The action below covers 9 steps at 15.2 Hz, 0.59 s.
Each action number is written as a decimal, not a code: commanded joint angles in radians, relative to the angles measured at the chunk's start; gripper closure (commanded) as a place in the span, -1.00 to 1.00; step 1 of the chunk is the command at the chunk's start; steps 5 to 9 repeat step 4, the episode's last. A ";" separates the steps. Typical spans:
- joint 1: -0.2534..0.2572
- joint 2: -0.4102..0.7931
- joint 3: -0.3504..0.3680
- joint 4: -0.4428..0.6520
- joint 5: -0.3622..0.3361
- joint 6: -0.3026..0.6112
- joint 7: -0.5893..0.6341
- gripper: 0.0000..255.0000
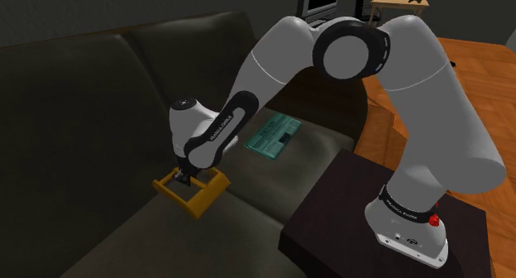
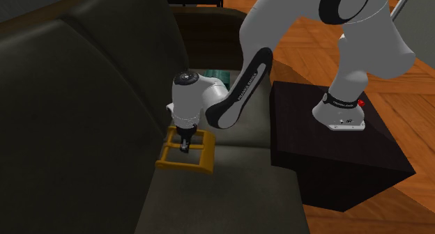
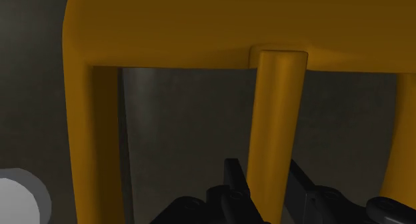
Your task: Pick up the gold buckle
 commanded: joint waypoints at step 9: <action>-0.005 -0.034 0.005 -0.011 0.004 -0.023 -0.004 1.00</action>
